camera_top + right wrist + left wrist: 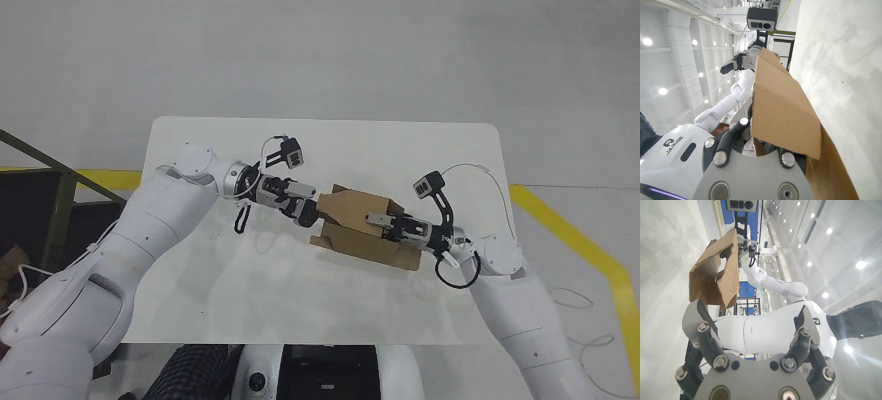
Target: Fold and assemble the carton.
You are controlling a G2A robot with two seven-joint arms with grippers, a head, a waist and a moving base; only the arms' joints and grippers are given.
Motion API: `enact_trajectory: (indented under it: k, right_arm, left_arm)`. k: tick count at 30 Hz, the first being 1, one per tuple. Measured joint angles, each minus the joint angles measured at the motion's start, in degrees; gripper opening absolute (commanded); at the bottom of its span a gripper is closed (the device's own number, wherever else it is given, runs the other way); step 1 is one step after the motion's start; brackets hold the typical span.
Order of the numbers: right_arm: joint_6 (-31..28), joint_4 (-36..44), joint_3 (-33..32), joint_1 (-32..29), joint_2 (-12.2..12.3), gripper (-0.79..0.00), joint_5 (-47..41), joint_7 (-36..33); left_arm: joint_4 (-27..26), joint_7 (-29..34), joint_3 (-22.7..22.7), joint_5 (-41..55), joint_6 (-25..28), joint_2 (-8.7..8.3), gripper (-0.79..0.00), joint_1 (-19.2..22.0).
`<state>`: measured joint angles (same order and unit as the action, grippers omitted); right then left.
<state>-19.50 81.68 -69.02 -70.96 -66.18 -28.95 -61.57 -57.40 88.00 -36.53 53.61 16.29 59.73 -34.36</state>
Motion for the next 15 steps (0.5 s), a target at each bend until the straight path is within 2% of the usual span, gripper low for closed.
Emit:
enact_trajectory:
  k: [15]
  right_arm:
    - [1.7, 4.4, 1.0, -2.5, 0.2, -0.785, 5.7, 6.1]
  left_arm:
    - [1.0, 0.0, -1.4, 0.5, 0.0, 0.98, 0.000, -0.1]
